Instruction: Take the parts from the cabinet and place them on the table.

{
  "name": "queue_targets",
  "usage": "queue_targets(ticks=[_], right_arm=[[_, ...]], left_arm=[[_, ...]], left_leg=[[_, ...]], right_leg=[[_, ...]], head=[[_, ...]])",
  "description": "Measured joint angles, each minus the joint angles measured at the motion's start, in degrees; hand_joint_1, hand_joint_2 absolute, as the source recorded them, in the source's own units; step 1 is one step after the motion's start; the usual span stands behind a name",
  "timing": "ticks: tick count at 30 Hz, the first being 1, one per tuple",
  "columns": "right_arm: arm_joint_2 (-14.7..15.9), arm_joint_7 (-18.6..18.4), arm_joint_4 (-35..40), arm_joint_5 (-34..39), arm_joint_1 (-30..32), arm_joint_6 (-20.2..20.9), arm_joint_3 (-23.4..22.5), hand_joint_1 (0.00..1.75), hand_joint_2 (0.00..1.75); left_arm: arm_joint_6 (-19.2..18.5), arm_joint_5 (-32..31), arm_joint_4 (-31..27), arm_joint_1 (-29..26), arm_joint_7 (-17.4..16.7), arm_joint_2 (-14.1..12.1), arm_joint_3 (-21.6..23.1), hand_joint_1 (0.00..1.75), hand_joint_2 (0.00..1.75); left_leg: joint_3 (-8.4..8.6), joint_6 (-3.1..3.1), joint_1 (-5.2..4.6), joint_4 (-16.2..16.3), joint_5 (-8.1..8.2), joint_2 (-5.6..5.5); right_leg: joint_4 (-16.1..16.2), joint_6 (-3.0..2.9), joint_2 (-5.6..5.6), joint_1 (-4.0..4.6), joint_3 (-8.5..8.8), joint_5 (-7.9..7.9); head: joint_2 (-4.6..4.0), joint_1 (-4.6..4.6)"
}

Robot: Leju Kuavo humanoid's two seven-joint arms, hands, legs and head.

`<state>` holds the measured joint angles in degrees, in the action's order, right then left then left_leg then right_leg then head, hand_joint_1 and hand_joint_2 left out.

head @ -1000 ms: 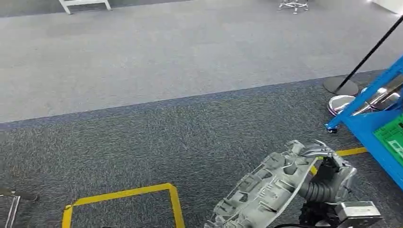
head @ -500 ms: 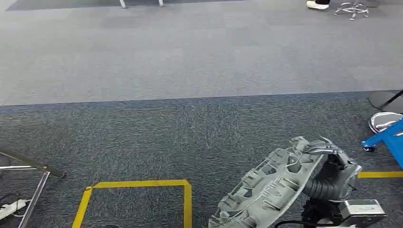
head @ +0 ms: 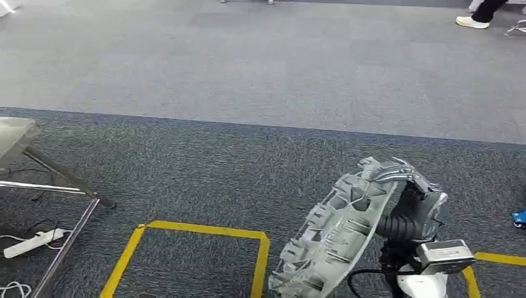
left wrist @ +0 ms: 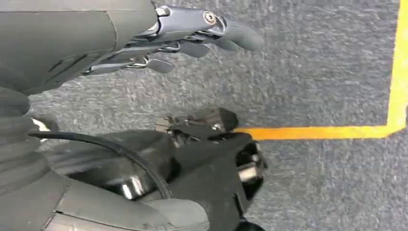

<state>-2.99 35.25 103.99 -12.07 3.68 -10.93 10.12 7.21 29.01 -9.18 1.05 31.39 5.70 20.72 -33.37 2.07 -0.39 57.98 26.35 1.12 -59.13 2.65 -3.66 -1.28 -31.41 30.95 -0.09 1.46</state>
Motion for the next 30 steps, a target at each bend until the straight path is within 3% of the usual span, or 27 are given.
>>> queue_targets(ticks=[1,3,4,5,6,8,9,10,13,14,15,16,18,19,20,21,23,24,25,26,29,30], right_arm=[[0.11,-0.28,-0.15,0.0,-0.86,0.24,0.31,1.75,1.75],[0.46,-1.42,-0.79,-0.2,-2.08,0.68,0.94,1.75,1.75],[0.52,-1.87,-1.16,-0.37,-2.62,0.81,1.31,1.75,1.75],[0.63,-2.43,-1.86,-0.77,-3.32,1.11,1.9,1.75,1.75],[0.68,-2.95,-2.34,-1.25,-4.34,1.25,2.47,1.75,1.75],[0.79,-3.93,-3.38,-2.55,-6.36,1.55,4.23,1.75,1.75],[0.83,-4.33,-3.8,-2.93,-7.5,1.64,4.92,1.75,1.75],[0.85,-4.63,-4.39,-3.37,-8.23,1.7,5.73,1.75,1.75],[0.87,-4.98,-5.22,-3.61,-9.17,1.7,7.01,1.75,1.75],[0.87,-5.0,-5.44,-3.58,-9.6,1.7,7.3,1.75,1.75],[0.87,-5.03,-5.62,-3.65,-10.06,1.7,7.65,1.75,1.75],[0.87,-5.09,-5.7,-4.0,-10.35,1.7,8.0,1.75,1.75],[1.05,-5.98,-6.14,-5.59,-11.0,1.64,8.74,1.75,1.75],[1.13,-6.42,-6.42,-6.4,-11.39,1.36,9.22,1.75,1.75],[1.2,-6.91,-6.75,-7.13,-11.93,1.09,9.84,1.75,1.75],[1.22,-7.32,-7.02,-7.61,-12.45,0.85,10.34,1.75,1.75],[1.22,-7.96,-7.41,-7.8,-13.72,0.59,11.08,1.75,1.75],[1.22,-8.22,-7.61,-7.98,-14.51,0.59,11.5,1.75,1.75],[1.22,-8.44,-7.72,-8.07,-15.16,0.63,11.87,1.75,1.75],[1.22,-8.63,-7.8,-8.13,-15.77,0.68,12.04,1.75,1.75],[1.22,-9.42,-8.24,-8.65,-17.18,0.94,13.48,1.75,1.75],[1.22,-9.66,-8.26,-8.76,-17.72,0.98,13.92,1.75,1.75]], left_arm=[[0.02,-0.22,0.0,0.21,-0.07,-0.13,0.24,0.0,1.75],[0.0,-0.59,0.0,0.56,-0.11,-0.11,0.64,0.0,1.75],[-0.02,-0.81,0.0,0.59,-0.11,-0.13,0.83,0.0,1.75],[-0.07,-0.92,0.0,0.58,-0.13,-0.17,1.07,0.0,1.75],[-0.07,-1.05,0.0,0.52,-0.18,-0.2,1.27,0.0,1.75],[-0.17,-1.6,0.0,0.65,-0.31,-0.26,1.84,0.0,1.75],[-0.2,-1.86,0.0,0.71,-0.31,-0.24,2.12,0.0,1.75],[-0.2,-1.97,0.0,0.98,-0.33,-0.28,2.34,0.0,1.75],[-0.2,-2.04,0.0,0.71,-0.48,-0.33,2.73,0.0,1.75],[-0.2,-2.04,0.0,0.62,-0.48,-0.54,2.78,0.0,1.75],[-0.2,-2.06,0.0,0.51,-0.48,-0.57,2.82,0.0,1.75],[-0.2,-2.36,0.0,0.59,-0.5,-0.57,3.0,0.0,1.75],[-0.2,-2.98,0.0,1.03,-0.63,-0.63,3.57,0.0,1.75],[-0.2,-3.24,0.0,1.06,-0.72,-0.63,3.76,0.0,1.75],[-0.2,-3.3,0.0,1.03,-0.87,-0.63,3.92,0.0,1.75],[-0.17,-3.44,0.0,0.94,-1.05,-0.63,4.13,0.0,1.75],[0.0,-3.81,0.0,0.92,-1.11,-0.74,4.55,0.0,1.75],[0.04,-3.87,0.0,0.95,-1.11,-0.81,4.7,0.0,1.75],[0.04,-3.96,-0.02,1.19,-1.18,-0.81,4.92,0.0,1.75],[0.04,-4.0,0.0,1.37,-1.18,-0.79,5.1,0.0,1.75],[0.09,-4.33,-0.02,1.22,-1.29,-0.81,5.44,0.0,1.75],[0.09,-4.38,-0.02,1.07,-1.29,-0.81,5.6,0.0,1.75]], left_leg=[[-0.09,0.36,0.03,0.02,-0.1,-0.44],[-0.2,0.67,-0.07,0.04,-0.16,-1.93],[-0.2,0.71,-0.15,0.06,-0.14,-2.69],[-0.11,0.71,-0.21,0.07,-0.14,-3.53],[0.01,0.7,-0.23,0.1,-0.13,-4.44],[0.17,0.61,-0.18,0.33,-0.06,-5.99],[0.02,0.37,-0.04,0.47,0.1,-6.74],[-0.52,0.08,-0.39,1.11,0.22,-7.46],[-1.34,-1.15,0.6,0.76,-0.39,-9.61],[-1.46,-1.46,0.43,0.97,-0.15,-9.82],[-1.79,-1.69,0.06,2.07,0.65,-6.26],[-2.93,-1.91,0.06,4.49,2.11,-4.05],[-7.6,-2.45,0.42,13.96,6.32,-1.99],[-9.29,-2.64,0.56,17.18,7.27,-1.75],[-9.98,-2.81,0.7,18.28,6.97,-1.63],[-9.29,-2.91,0.83,16.83,5.42,-1.52],[-4.73,-2.84,0.95,7.51,0.03,-0.5],[-2.23,-2.6,0.84,2.36,-1.77,1.6],[-1.55,-2.44,-0.08,1.48,-0.51,3.11],[-1.73,-1.71,-0.01,1.02,-0.58,2.75],[-1.9,-0.8,-0.05,0.82,-0.59,0.8],[-1.43,-0.35,0.36,0.32,-0.77,0.27]], right_leg=[[-3.46,-0.1,2.17,-0.03,-1.67,1.9],[-13.17,-0.1,3.37,0.09,-6.66,5.85],[-16.64,-0.17,3.5,0.17,-8.69,6.69],[-17.33,-0.31,3.53,0.19,-9.59,5.85],[-15.02,-0.48,3.61,0.19,-8.87,3.44],[-5.93,-0.81,4.86,0.12,-5.1,-2.22],[-1.19,-0.93,7.85,-0.1,-3.28,-3.92],[0.29,-1.01,9.76,-0.55,-2.01,-3.29],[0.45,-1.18,8.0,0.15,-1.93,-2.93],[0.99,-1.64,7.06,-0.3,-1.64,-3.19],[1.3,-2.01,6.2,-0.3,-1.28,-3.23],[1.45,-2.18,5.5,-0.21,-1.07,-3.16],[1.43,-2.6,3.31,0.0,-0.82,-2.84],[1.42,-2.6,2.5,0.02,-0.77,-2.71],[1.42,-2.59,1.71,0.02,-0.68,-2.59],[1.42,-2.5,1.05,0.01,-0.52,-2.45],[1.41,-2.2,-0.26,0.0,0.05,-2.07],[1.42,-1.91,-0.79,0.06,0.37,-1.8],[1.36,-1.55,-1.28,0.5,0.42,-1.61],[1.31,-1.29,-1.8,0.64,0.35,-1.51],[1.67,-0.38,-3.71,0.62,1.07,-1.13],[1.23,0.04,-2.86,0.24,0.72,-0.33]], head=[[0.0,-0.09],[0.0,-0.17],[0.0,-0.19],[0.0,-0.17],[0.0,-0.15],[0.0,-0.17],[0.0,-0.22],[0.0,-0.06],[0.0,-0.16],[0.0,-0.15],[0.0,0.03],[0.0,0.59],[0.0,0.6],[0.0,0.53],[0.0,0.59],[0.0,0.57],[0.0,0.57],[0.0,0.64],[0.0,0.59],[0.0,0.57],[0.0,0.5],[0.0,0.46]])
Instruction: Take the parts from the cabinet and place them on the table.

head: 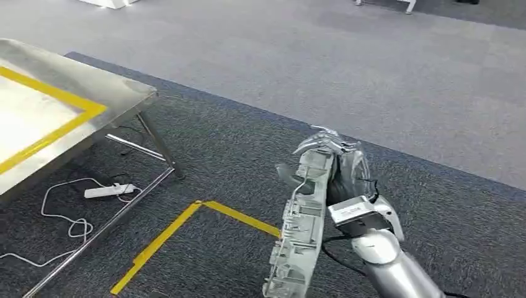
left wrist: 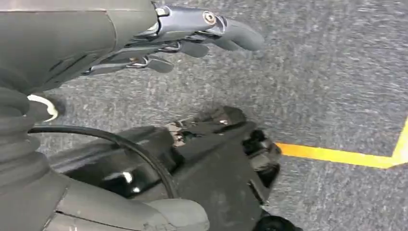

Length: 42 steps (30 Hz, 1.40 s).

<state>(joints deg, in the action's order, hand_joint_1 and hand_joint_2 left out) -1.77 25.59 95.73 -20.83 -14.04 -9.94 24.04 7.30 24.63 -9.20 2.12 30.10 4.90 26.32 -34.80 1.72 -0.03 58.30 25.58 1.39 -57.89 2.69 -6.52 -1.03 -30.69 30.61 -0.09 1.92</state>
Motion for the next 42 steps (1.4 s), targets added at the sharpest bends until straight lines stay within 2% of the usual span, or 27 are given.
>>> queue_targets(ticks=[1,2,4,5,7,9,10,11,14,15,16,18,20,22,24,25,26,29,31,33,35,36,37,39,40,41,42], right_arm=[[0.0,-0.04,-0.11,-0.18,-0.55,-0.02,0.37,1.75,1.75],[0.0,-0.06,-0.13,-0.26,-1.04,-0.04,0.54,1.75,1.75],[0.11,-0.48,-0.5,-0.24,-1.2,-0.2,0.79,1.75,1.75],[0.15,-0.68,-0.74,-0.2,-1.21,-0.33,1.0,1.75,1.75],[0.24,-0.81,-1.01,0.22,-1.34,-0.61,1.33,1.75,1.75],[0.44,-0.68,-1.03,1.33,-1.83,-1.07,1.51,1.75,1.75],[0.59,-0.4,-1.03,2.11,-2.15,-1.14,1.55,1.75,1.75],[0.66,-0.2,-0.98,2.89,-2.48,-1.14,1.53,1.75,1.75],[0.83,0.13,-0.96,4.67,-2.81,-1.01,1.2,1.75,1.75],[0.83,0.2,-0.81,5.12,-2.86,-0.81,1.11,1.75,1.75],[0.9,0.26,-0.72,5.44,-2.84,-0.7,0.94,1.75,1.75],[1.11,0.33,-0.52,5.88,-2.75,-0.68,0.33,1.75,1.75],[1.42,0.44,-0.52,6.4,-2.2,-0.72,-0.29,1.75,1.75],[1.64,0.68,-0.52,7.28,-1.64,-0.68,-1.16,1.75,1.75],[1.9,0.7,-0.4,7.87,-1.3,-0.5,-1.94,1.75,1.75],[2.1,0.72,-0.35,8.09,-1.09,-0.39,-2.47,1.75,1.75],[2.34,0.75,-0.26,8.57,-0.97,-0.29,-3.08,1.75,1.75],[2.89,0.9,-0.09,9.47,-0.12,0.22,-4.35,1.75,1.75],[3.24,1.36,0.48,9.95,0.32,0.57,-5.23,1.75,1.75],[3.61,1.77,0.92,10.36,0.36,0.83,-5.88,1.75,1.75],[3.95,1.86,0.92,10.34,1.01,1.48,-6.34,1.75,1.75],[4.06,1.86,0.92,10.21,1.37,1.61,-6.56,1.75,1.75],[4.11,1.86,0.92,9.99,1.52,1.77,-6.65,1.75,1.75],[4.26,1.86,1.09,9.46,1.5,1.97,-6.69,1.75,1.75],[4.35,1.84,1.22,9.14,1.46,1.99,-6.71,1.75,1.75],[4.37,1.79,1.25,8.63,1.35,2.01,-6.76,1.75,1.75],[4.39,1.75,1.38,7.9,1.2,2.01,-6.73,1.75,1.75]], left_arm=[[0.04,-0.02,0.02,0.14,0.0,-0.02,0.09,0.0,1.75],[0.04,-0.04,0.0,0.34,0.0,-0.07,0.15,0.0,1.75],[0.04,-0.04,0.0,0.5,0.0,0.07,0.42,0.0,1.75],[0.04,-0.04,0.0,0.49,0.0,0.07,0.44,0.0,1.75],[0.04,0.02,0.0,0.38,0.0,0.04,0.46,0.0,1.75],[0.04,0.04,0.0,0.42,0.02,0.11,0.48,0.0,1.75],[0.04,0.09,0.0,0.4,0.09,0.17,0.48,0.0,1.75],[0.04,0.13,0.0,0.39,0.13,0.17,0.5,0.0,1.75],[0.22,0.46,0.02,-0.12,0.17,0.15,0.48,0.0,1.75],[0.37,0.53,0.02,-0.09,0.2,0.02,0.48,0.0,1.75],[0.42,0.59,0.02,-0.01,0.26,0.04,0.48,0.0,1.75],[0.57,0.63,0.0,0.29,0.26,0.04,0.48,0.0,1.75],[0.59,0.81,0.02,0.3,0.26,0.04,0.48,0.0,1.75],[0.59,1.11,0.02,0.13,0.28,0.02,0.48,0.0,1.75],[0.61,1.27,0.0,0.15,0.33,0.0,0.48,0.0,1.75],[0.61,1.44,0.02,0.14,0.35,-0.02,0.48,0.0,1.75],[0.61,1.62,0.02,0.19,0.39,0.0,0.46,0.0,1.75],[0.61,1.73,0.02,0.04,0.48,-0.04,0.46,0.0,1.75],[0.59,1.77,0.02,-0.06,0.55,-0.02,0.46,0.0,1.75],[0.55,1.77,0.02,0.12,0.57,-0.04,0.44,0.0,1.75],[0.42,1.77,0.02,0.15,0.57,-0.02,0.44,0.0,1.75],[0.42,1.77,0.02,0.11,0.57,-0.02,0.44,0.0,1.75],[0.42,1.79,0.02,0.05,0.57,-0.02,0.44,0.0,1.75],[0.42,1.77,0.02,0.11,0.57,0.0,0.44,0.0,1.75],[0.39,1.77,0.02,0.17,0.57,0.04,0.44,0.0,1.75],[0.39,1.77,0.02,0.24,0.61,0.04,0.44,0.0,1.75],[0.39,1.7,0.02,0.25,0.61,0.02,0.46,0.0,1.75]], left_leg=[[0.07,0.33,0.04,-0.02,-0.02,-0.57],[-0.02,0.67,0.01,-0.01,-0.06,-1.07],[-0.01,0.91,-0.08,0.01,0.02,-2.7],[0.06,0.98,-0.13,0.03,0.07,-3.63],[0.3,0.96,-0.15,0.07,0.13,-5.27],[0.58,0.77,-0.14,0.14,0.37,-6.36],[0.44,0.58,-0.26,0.31,0.5,-6.94],[0.04,0.23,-0.44,0.77,0.69,-7.54],[-0.26,-0.8,0.06,0.52,0.62,-7.85],[-0.31,-1.01,0.05,0.97,1.15,-7.07],[-0.81,-1.4,-0.23,2.45,2.18,-4.64],[-4.69,-1.97,0.11,10.81,6.45,-2.35],[-8.4,-2.47,0.47,18.1,8.44,-1.96],[-7.17,-2.73,0.85,15.13,5.15,-1.8],[-2.38,-2.55,0.98,5.01,-0.39,-1.64],[-0.79,-2.32,0.92,2.1,-0.44,-1.48],[-0.48,-2.08,0.53,1.09,-0.07,-1.51],[-0.82,-1.14,0.25,1.1,0.63,-1.66],[0.06,-0.19,0.69,0.16,0.44,-1.71],[0.32,0.47,0.64,0.14,0.77,-1.71],[0.6,0.75,0.41,0.15,1.05,-1.76],[0.81,0.81,0.31,0.16,1.21,-1.87],[1.12,0.77,0.24,0.16,1.42,-1.94],[1.96,0.61,0.1,0.17,1.99,-2.13],[2.34,0.39,0.09,0.17,2.33,-2.18],[2.21,0.0,-0.42,0.34,2.61,-2.25],[2.05,-0.19,-0.23,0.48,2.69,-2.3]], right_leg=[[-2.38,0.0,3.1,-0.03,-1.06,1.28],[-6.61,-0.07,4.94,-0.03,-3.24,3.17],[-16.57,-0.01,6.35,0.03,-8.78,6.64],[-18.88,-0.05,6.44,0.03,-10.63,6.5],[-15.09,-0.33,6.55,0.03,-9.94,2.44],[-4.91,-0.87,8.01,0.0,-5.84,-3.62],[-2.13,-1.14,9.34,0.02,-4.9,-4.01],[-0.18,-1.08,9.28,-0.23,-3.41,-3.23],[-0.5,-1.46,9.22,0.23,-3.69,-3.36],[-0.03,-1.81,8.76,-0.27,-3.3,-3.58],[0.13,-2.06,8.56,-0.23,-2.98,-3.47],[0.13,-2.54,7.76,-0.16,-2.6,-3.18],[0.1,-2.56,7.06,-0.14,-2.27,-2.8],[0.1,-2.37,6.83,-0.18,-1.7,-2.39],[0.09,-1.92,6.72,-0.26,-0.78,-1.81],[0.18,-1.59,6.62,-0.28,-0.53,-1.55],[-0.05,-1.19,6.58,0.15,-0.81,-1.42],[0.47,-0.15,6.32,-0.11,-0.9,-1.51],[-0.63,0.42,6.33,-0.17,-1.42,-0.29],[-8.59,0.45,6.44,-0.16,-5.62,3.07],[-16.4,0.5,6.44,-0.15,-10.59,4.88],[-17.18,0.41,6.43,-0.15,-11.71,4.17],[-15.51,0.27,6.44,-0.13,-11.45,2.21],[-6.63,-0.22,6.44,-0.03,-7.75,-3.64],[-2.28,-0.52,6.44,0.03,-5.89,-5.47],[-1.17,-0.67,6.45,0.35,-4.25,-4.27],[-0.54,-1.02,6.48,0.35,-4.09,-3.82]], head=[[0.0,-0.29],[0.0,-0.57],[0.0,-0.61],[0.0,-0.55],[0.0,-0.57],[0.0,-0.59],[0.0,-0.61],[0.0,-0.59],[0.0,-0.5],[0.0,-0.59],[0.0,-0.33],[0.0,0.07],[0.0,0.13],[0.0,0.13],[0.0,0.11],[0.0,0.07],[0.0,0.2],[0.0,0.07],[0.0,-0.11],[0.0,-0.35],[0.0,-0.33],[0.0,-0.35],[0.0,-0.33],[0.0,-0.33],[0.0,-0.33],[0.0,-0.28],[0.0,-0.31]])
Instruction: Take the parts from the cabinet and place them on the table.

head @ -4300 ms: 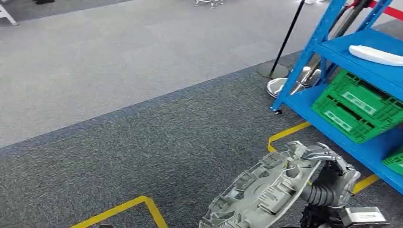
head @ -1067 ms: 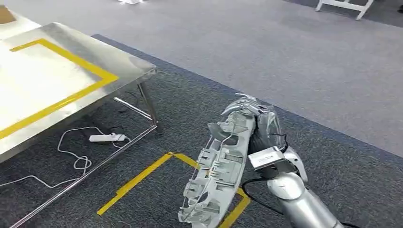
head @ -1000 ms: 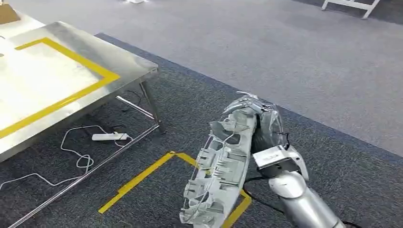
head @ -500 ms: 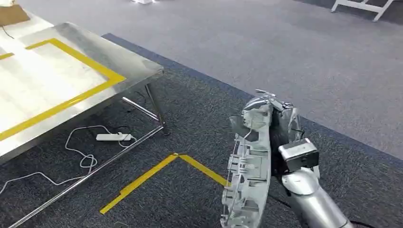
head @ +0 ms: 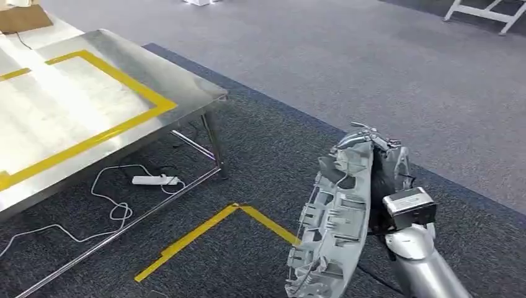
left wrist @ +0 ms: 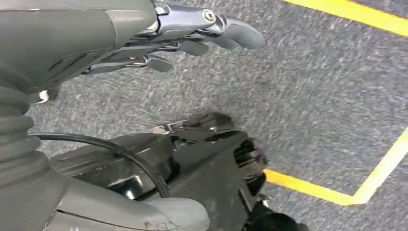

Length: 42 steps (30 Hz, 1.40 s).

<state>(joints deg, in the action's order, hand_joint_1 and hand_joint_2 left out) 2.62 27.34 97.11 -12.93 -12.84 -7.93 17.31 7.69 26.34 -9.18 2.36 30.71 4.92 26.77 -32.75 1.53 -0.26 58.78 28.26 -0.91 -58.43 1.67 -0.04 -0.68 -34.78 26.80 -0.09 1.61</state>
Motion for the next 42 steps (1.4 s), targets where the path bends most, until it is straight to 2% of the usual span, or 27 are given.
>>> queue_targets(ticks=[4,5,7,9,10,12,13,14,15,18,19,20,22,24,25,27,28,29,30,32,34,36,37,39,40,41,42], right_arm=[[0.2,-0.18,0.06,-2.41,0.08,0.0,0.09,1.75,1.75],[0.2,-0.18,0.17,-2.52,0.05,0.0,0.11,1.75,1.75],[0.22,-0.18,0.17,-2.67,0.1,0.0,0.2,1.75,1.75],[0.2,-0.18,0.17,-2.67,0.17,0.0,0.22,1.75,1.75],[0.2,-0.18,0.17,-2.67,0.17,0.0,0.24,1.75,1.75],[0.22,-0.18,0.17,-2.67,0.16,0.0,0.3,1.75,1.75],[0.2,-0.18,0.17,-2.67,0.14,0.0,0.31,1.75,1.75],[0.22,-0.2,0.17,-2.67,0.17,0.0,0.31,1.75,1.75],[0.22,-0.2,0.17,-2.67,0.13,0.0,0.31,1.75,1.75],[0.22,-0.24,0.19,-2.76,0.06,0.0,0.46,1.75,1.75],[0.22,-0.29,0.33,-2.78,0.03,0.0,0.5,1.75,1.75],[0.24,-0.2,0.37,-2.89,0.01,0.0,0.55,1.75,1.75],[0.31,-0.31,0.46,-3.02,-0.06,0.09,0.57,1.75,1.75],[0.4,-0.44,0.46,-3.24,0.13,0.33,0.72,1.75,1.75],[0.39,-0.5,0.46,-3.33,0.12,0.35,0.79,1.75,1.75],[0.39,-0.55,0.46,-3.57,0.08,0.5,0.94,1.75,1.75],[0.42,-0.61,0.48,-3.65,0.08,0.52,1.01,1.75,1.75],[0.46,-0.61,0.46,-3.7,0.09,0.55,1.07,1.75,1.75],[0.57,-0.59,0.46,-3.7,0.05,0.55,1.11,1.75,1.75],[0.59,-0.74,0.5,-3.92,0.2,0.7,1.33,1.75,1.75],[0.61,-0.72,0.63,-4.16,0.02,0.74,1.33,1.75,1.75],[0.64,-0.68,0.87,-4.42,0.03,0.85,1.33,1.75,1.75],[0.64,-0.66,0.94,-4.53,0.05,0.94,1.33,1.75,1.75],[0.64,-0.7,0.92,-4.71,0.15,1.07,1.36,1.75,1.75],[0.64,-0.7,0.92,-4.82,0.15,1.07,1.4,1.75,1.75],[0.64,-0.74,0.92,-4.84,0.14,1.09,1.42,1.75,1.75],[0.64,-0.79,0.94,-4.84,0.12,1.09,1.4,1.75,1.75]], left_arm=[[0.0,-0.33,0.0,-0.01,0.04,-0.11,0.0,0.0,1.75],[0.0,-0.39,-0.02,0.05,0.04,-0.11,0.0,0.0,1.75],[0.0,-0.44,0.0,0.02,0.04,-0.17,0.0,0.0,1.75],[0.0,-0.5,0.0,-0.2,0.04,-0.17,0.0,0.0,1.75],[0.0,-0.5,0.0,-0.31,0.04,-0.17,0.0,0.0,1.75],[0.0,-0.5,0.0,-0.3,0.04,-0.2,0.0,0.0,1.75],[0.0,-0.5,0.0,-0.3,0.04,-0.22,0.0,0.0,1.75],[0.0,-0.5,0.0,-0.24,0.02,-0.26,0.0,0.0,1.75],[0.0,-0.5,0.0,-0.08,0.04,-0.26,0.0,0.0,1.75],[0.0,-0.5,0.0,-0.09,0.04,-0.26,0.0,0.0,1.75],[0.0,-0.52,0.0,-0.25,0.04,-0.31,0.0,0.0,1.75],[0.0,-0.57,0.0,-0.17,0.04,-0.28,0.0,0.0,1.75],[0.0,-0.68,-0.02,0.14,0.04,-0.26,0.02,0.0,1.75],[0.0,-0.76,-0.02,0.17,0.04,-0.2,0.09,0.0,1.75],[0.0,-0.79,0.0,0.02,0.04,-0.2,0.11,0.0,1.75],[0.0,-0.92,0.0,-0.17,0.02,-0.2,0.28,0.0,1.75],[0.0,-1.03,0.0,-0.13,0.02,-0.2,0.41,0.0,1.75],[0.0,-1.16,0.0,-0.11,0.02,-0.2,0.48,0.0,1.75],[0.02,-1.25,0.0,-0.03,-0.04,-0.22,0.52,0.0,1.75],[0.04,-1.29,0.0,-0.04,-0.15,-0.22,0.72,0.0,1.75],[0.18,-1.36,0.0,-0.14,-0.15,-0.4,0.9,0.0,1.75],[0.2,-1.55,-0.02,0.16,-0.18,-0.28,0.96,0.0,1.75],[0.2,-1.62,-0.02,0.34,-0.15,-0.31,1.01,0.0,1.75],[0.2,-1.66,-0.02,0.32,-0.18,-0.31,1.11,0.0,1.75],[0.2,-1.68,0.0,0.16,-0.17,-0.31,1.25,0.0,1.75],[0.17,-1.7,0.0,0.03,-0.22,-0.31,1.36,0.0,1.75],[0.17,-1.7,-0.02,0.0,-0.24,-0.31,1.4,0.0,1.75]], left_leg=[[0.04,-1.25,0.14,0.75,0.92,0.16],[-1.07,-1.51,0.16,3.16,2.17,0.33],[-5.64,-1.79,0.35,11.97,5.82,0.36],[-9.51,-1.91,0.35,18.04,6.63,0.39],[-9.34,-1.85,0.35,16.93,4.79,0.45],[-6.26,-1.37,0.29,8.9,-0.9,1.14],[-4.22,-0.83,0.04,3.97,-3.68,2.85],[-3.35,-0.44,-0.85,2.68,-2.58,5.73],[-2.57,-0.01,-1.09,0.79,-2.11,5.64],[-2.53,0.69,-0.77,0.6,-1.53,3.36],[-1.73,0.91,-0.36,0.23,-1.54,2.52],[-1.31,1.21,-0.21,0.14,-1.35,2.02],[-1.01,1.61,-0.05,0.14,-1.07,0.47],[-0.49,1.69,-0.03,0.15,-0.49,-1.23],[0.02,1.63,-0.02,0.15,-0.12,-2.07],[1.39,1.29,0.13,0.16,0.82,-3.8],[2.14,1.04,0.23,0.16,1.36,-4.61],[2.13,0.68,0.19,0.22,1.87,-5.26],[2.36,0.4,0.23,0.66,2.2,-6.08],[2.29,-0.47,0.52,0.74,2.51,-6.95],[2.28,-0.73,0.35,1.02,2.6,-6.85],[-0.85,-1.51,-0.03,7.02,2.24,-1.26],[-3.57,-1.8,0.12,11.17,3.3,-0.01],[-7.82,-1.98,0.21,16.52,6.9,0.59],[-8.82,-1.83,0.21,16.81,7.69,0.6],[-8.8,-1.62,0.14,15.29,6.86,0.63],[-7.99,-1.17,-0.02,12.28,4.54,0.78]], right_leg=[[0.38,-1.04,-0.4,-0.34,0.56,0.29],[0.39,-1.5,-0.73,-0.34,0.88,0.6],[0.38,-1.82,-1.51,-0.24,1.41,1.17],[0.37,-1.83,-2.35,-0.21,2.13,1.86],[0.37,-1.77,-2.75,-0.2,2.69,2.25],[0.38,-1.5,-3.72,-0.16,4.03,3.15],[0.4,-1.34,-4.25,-0.12,4.74,3.67],[0.61,-0.9,-4.8,0.2,4.96,4.15],[0.47,-0.38,-5.26,0.43,5.41,4.57],[0.34,0.74,-6.63,0.32,6.32,4.66],[-0.49,1.05,-5.5,0.0,5.48,5.1],[-3.02,1.11,-2.71,-0.23,4.48,5.63],[-11.31,1.38,-0.55,-0.23,-0.81,8.22],[-17.14,1.63,-0.21,-0.23,-5.99,10.47],[-16.85,1.59,-0.2,-0.23,-7.12,9.9],[-10.45,1.51,0.11,-0.27,-6.06,4.81],[-5.62,1.53,1.15,-0.46,-4.68,0.88],[-1.61,1.74,3.79,-0.89,-4.02,-2.81],[-1.01,1.05,4.14,-0.85,-3.85,-0.12],[-1.11,0.11,3.25,-0.45,-2.93,-1.13],[-0.8,-0.63,1.99,-0.83,-1.94,-0.86],[-0.35,-1.26,0.63,-0.68,-0.56,-0.19],[-0.35,-1.36,-0.05,-0.56,-0.07,0.25],[-0.35,-1.39,-1.32,-0.44,0.98,1.32],[-0.35,-1.42,-1.86,-0.37,1.63,1.89],[-0.34,-1.44,-2.46,-0.22,2.44,2.5],[-0.3,-1.44,-3.09,0.0,3.26,3.06]], head=[[0.0,0.11],[0.0,0.44],[0.0,0.36],[0.0,0.38],[0.0,0.38],[0.0,0.38],[0.0,0.42],[0.0,0.33],[0.0,0.46],[0.0,0.16],[0.0,0.16],[0.0,0.03],[0.0,-0.32],[0.0,-0.34],[0.0,-0.34],[0.0,-0.34],[0.0,-0.32],[0.0,-0.48],[0.0,-0.43],[0.0,-0.45],[0.0,-0.45],[0.0,0.21],[0.0,0.05],[0.0,0.14],[0.0,0.18],[0.0,0.16],[0.0,0.18]])
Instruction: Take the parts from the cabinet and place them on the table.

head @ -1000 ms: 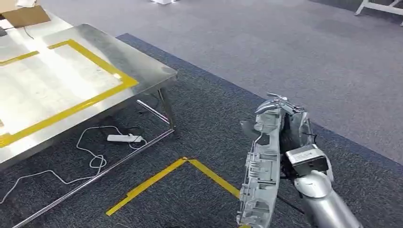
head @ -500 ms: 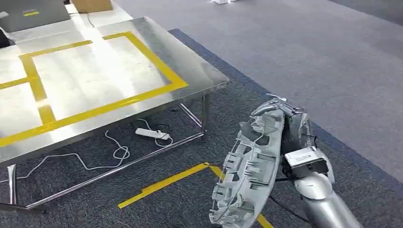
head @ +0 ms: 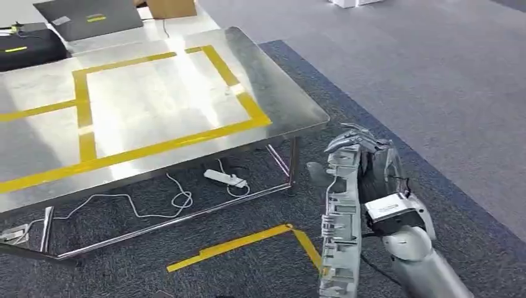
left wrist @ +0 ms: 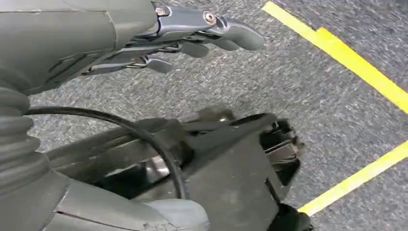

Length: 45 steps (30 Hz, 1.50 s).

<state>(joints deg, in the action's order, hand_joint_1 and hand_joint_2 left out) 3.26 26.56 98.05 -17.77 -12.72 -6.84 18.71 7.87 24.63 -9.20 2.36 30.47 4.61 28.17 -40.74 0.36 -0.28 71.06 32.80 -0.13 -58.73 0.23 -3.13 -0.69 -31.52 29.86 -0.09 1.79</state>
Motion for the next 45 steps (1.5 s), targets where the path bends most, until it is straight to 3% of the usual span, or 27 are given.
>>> queue_targets(ticks=[1,2,3,4,7,8,9,10,13,14,16,18,19,21,23,25,27,28,29,31,33,34,38,40,43,44,45], right_arm=[[0.0,-0.13,0.0,-0.02,-0.09,0.02,0.0,1.75,1.75],[0.0,-0.24,0.0,-0.04,-0.19,0.09,0.0,1.75,1.75],[0.0,-0.24,-0.02,-0.07,-0.2,0.09,0.0,1.75,1.75],[0.02,-0.28,0.0,-0.11,-0.21,0.11,0.0,1.75,1.75],[0.02,-0.44,0.02,-0.28,-0.33,0.2,0.18,1.75,1.75],[0.02,-0.57,0.07,-0.28,-0.43,0.2,0.22,1.75,1.75],[0.09,-0.79,0.09,-0.02,-0.57,0.17,0.26,1.75,1.75],[0.11,-1.11,0.09,0.39,-0.78,0.22,0.26,1.75,1.75],[0.24,-1.84,-0.02,1.79,-0.48,0.77,0.22,1.75,1.75],[0.33,-2.01,-0.11,2.08,-0.41,0.79,0.15,1.75,1.75],[0.42,-2.18,-0.28,2.54,-0.47,0.98,-0.11,1.75,1.75],[0.46,-2.21,-0.39,2.69,-0.53,1.31,-0.17,1.75,1.75],[0.48,-2.25,-0.53,2.84,-0.71,1.53,-0.15,1.75,1.75],[0.52,-2.21,-0.57,2.8,-0.54,1.79,-0.13,1.75,1.75],[0.55,-2.21,-0.57,2.86,-0.66,1.81,-0.17,1.75,1.75],[0.55,-2.19,-0.57,2.82,-0.82,1.84,-0.17,1.75,1.75],[0.57,-2.21,-0.61,2.82,-0.79,1.86,-0.15,1.75,1.75],[0.57,-2.21,-0.66,2.8,-0.77,1.86,-0.15,1.75,1.75],[0.57,-2.21,-0.72,2.82,-0.72,1.88,-0.15,1.75,1.75],[0.57,-2.19,-0.77,2.91,-0.77,2.12,-0.15,1.75,1.75],[0.55,-2.19,-0.77,3.02,-0.89,2.27,-0.15,1.75,1.75],[0.55,-2.23,-0.9,3.06,-0.92,2.38,-0.11,1.75,1.75],[0.57,-2.12,-0.77,3.15,-1.11,2.38,-0.11,1.75,1.75],[0.57,-2.05,-0.79,3.21,-1.35,2.36,-0.13,1.75,1.75],[0.57,-2.05,-0.79,3.21,-1.06,2.36,-0.13,1.75,1.75],[0.57,-2.05,-0.81,3.21,-0.98,2.36,-0.13,1.75,1.75],[0.57,-2.05,-0.85,3.21,-0.96,2.38,-0.13,1.75,1.75]], left_arm=[[0.0,0.0,0.0,0.0,0.0,0.0,0.02,0.0,1.75],[0.0,0.0,0.02,-0.01,0.0,-0.04,0.04,0.0,1.75],[0.0,0.0,0.02,-0.01,-0.04,-0.29,0.04,0.0,1.75],[0.0,0.0,0.02,0.12,-0.09,-0.26,0.07,0.0,1.75],[0.0,0.0,0.0,-0.04,-0.09,-0.11,0.15,0.0,1.75],[0.0,0.0,0.02,-0.12,-0.09,-0.07,0.2,0.0,1.75],[0.0,0.04,0.02,0.05,-0.04,-0.09,0.22,0.0,1.75],[0.0,0.07,0.02,0.29,-0.02,-0.04,0.26,0.0,1.75],[0.0,0.15,0.0,0.29,-0.02,0.09,0.33,0.0,1.75],[-0.02,0.2,0.02,0.15,0.0,0.09,0.33,0.0,1.75],[-0.04,0.44,0.0,-0.02,0.0,0.09,0.33,0.0,1.75],[-0.09,0.44,0.02,-0.11,0.02,0.11,0.35,0.0,1.75],[-0.11,0.46,0.02,0.04,0.02,0.09,0.35,0.0,1.75],[-0.13,0.44,0.02,0.03,0.07,0.11,0.37,0.0,1.75],[-0.15,0.44,0.02,0.01,0.09,-0.15,0.37,0.0,1.75],[-0.15,0.44,0.02,0.18,0.13,0.02,0.39,0.0,1.75],[-0.15,0.44,0.02,0.2,0.13,0.0,0.39,0.0,1.75],[-0.15,0.46,0.02,0.05,0.13,0.02,0.39,0.0,1.75],[-0.15,0.44,0.02,-0.06,0.13,0.02,0.39,0.0,1.75],[-0.17,0.44,0.02,-0.05,0.13,-0.02,0.39,0.0,1.75],[-0.17,0.46,0.02,-0.17,0.13,-0.04,0.39,0.0,1.75],[-0.17,0.46,0.04,-0.09,0.13,-0.15,0.39,0.0,1.75],[-0.2,0.46,0.04,0.0,0.15,0.02,0.42,0.0,1.75],[-0.2,0.46,0.04,0.08,0.17,0.0,0.39,0.0,1.75],[-0.22,0.46,0.04,0.18,0.18,0.11,0.41,0.0,1.75],[-0.22,0.46,0.04,0.08,0.17,0.09,0.42,0.0,1.75],[-0.22,0.46,0.04,-0.04,0.17,0.09,0.42,0.0,1.75]], left_leg=[[1.41,0.8,-0.3,-4.45,-3.57,0.54],[2.76,1.91,-1.01,-8.77,-7.31,2.69],[2.94,2.41,-1.86,-10.02,-7.61,4.53],[3.1,2.43,-1.79,-10.74,-6.01,4.28],[4.17,2.82,-1.37,-11.51,-7.4,2.12],[5.14,2.93,-0.91,-12.17,-7.44,1.66],[5.66,3.25,-0.76,-12.29,-7.23,1.29],[5.75,3.38,-0.59,-12.29,-7.07,0.64],[6.32,3.37,-0.57,-12.27,-6.15,-0.87],[6.85,3.3,-0.58,-12.27,-5.75,-1.21],[8.42,3.04,-0.57,-12.27,-4.62,-1.76],[9.16,2.63,-0.59,-12.3,-3.45,-1.95],[9.38,2.26,-0.7,-12.06,-3.11,-2.14],[9.66,1.54,-0.7,-12.19,-2.93,-2.04],[9.76,1.24,-0.86,-11.58,-2.62,-1.95],[6.51,0.21,-0.65,-4.98,-2.51,-0.91],[1.45,-0.45,-0.04,2.89,1.75,-0.41],[-0.3,-0.65,0.09,4.97,3.35,-0.35],[-0.91,-0.7,0.19,4.76,3.36,-0.32],[0.57,-0.43,0.24,-1.72,-1.15,-0.31],[2.8,0.49,-0.03,-10.19,-8.66,-0.09],[2.61,0.72,-0.45,-10.4,-7.73,0.07],[4.21,1.77,-0.24,-12.05,-7.79,-0.2],[5.24,2.43,-0.02,-12.34,-7.15,-0.3],[6.18,2.55,-0.02,-12.32,-5.86,-0.46],[6.78,2.52,-0.04,-12.32,-5.4,-0.53],[7.57,2.47,-0.05,-12.32,-4.81,-0.59]], right_leg=[[0.04,-0.03,-0.7,0.24,0.92,0.64],[0.14,-0.02,-1.32,0.34,1.54,1.23],[0.08,0.33,-1.82,0.69,2.49,1.75],[0.26,0.78,-2.43,0.77,2.37,2.11],[-0.52,2.08,-3.42,0.73,3.41,1.68],[-2.01,2.37,-2.42,0.58,2.25,1.91],[-4.93,2.5,0.26,0.46,0.88,2.13],[-8.87,2.58,1.88,0.37,-1.76,3.05],[-16.92,2.9,2.93,0.32,-9.27,8.16],[-16.22,2.9,2.93,0.34,-10.01,7.85],[-9.35,2.8,2.94,0.34,-8.52,2.77],[-0.89,2.46,3.12,0.34,-6.43,-5.43],[-0.26,1.67,3.18,0.61,-6.56,-3.01],[0.13,0.57,3.24,0.73,-5.95,-4.11],[0.34,0.14,3.12,0.05,-4.52,-3.9],[0.46,-0.39,2.89,0.0,-3.28,-2.91],[0.46,-0.46,2.84,0.02,-2.33,-1.93],[0.46,-0.46,2.87,0.02,-1.71,-1.41],[0.46,-0.44,2.91,0.01,-1.01,-0.89],[0.47,-0.27,2.95,0.04,0.9,0.42],[0.74,0.1,2.86,0.01,1.42,1.67],[0.58,0.7,2.91,0.19,2.74,2.23],[0.72,2.15,2.81,0.19,3.36,2.38],[-4.97,2.57,3.01,0.12,0.2,3.13],[-16.23,2.85,3.0,0.09,-8.16,8.0],[-16.91,2.84,3.02,0.09,-9.54,7.74],[-15.33,2.84,3.01,0.09,-9.76,5.78]], head=[[0.0,-0.04],[0.0,-0.04],[0.0,-0.26],[0.0,-0.09],[0.0,-0.2],[0.0,-0.13],[0.0,-0.46],[0.0,-0.67],[0.0,-0.7],[0.0,-0.77],[0.0,-0.77],[0.0,-0.83],[0.0,-0.74],[0.0,-0.88],[0.0,-0.85],[0.0,-0.15],[0.0,-0.31],[0.0,-0.26],[0.0,-0.28],[0.0,-0.28],[0.0,-0.26],[0.0,-0.42],[0.0,-0.44],[0.0,-0.83],[0.0,-0.79],[0.0,-0.83],[0.0,-0.77]])
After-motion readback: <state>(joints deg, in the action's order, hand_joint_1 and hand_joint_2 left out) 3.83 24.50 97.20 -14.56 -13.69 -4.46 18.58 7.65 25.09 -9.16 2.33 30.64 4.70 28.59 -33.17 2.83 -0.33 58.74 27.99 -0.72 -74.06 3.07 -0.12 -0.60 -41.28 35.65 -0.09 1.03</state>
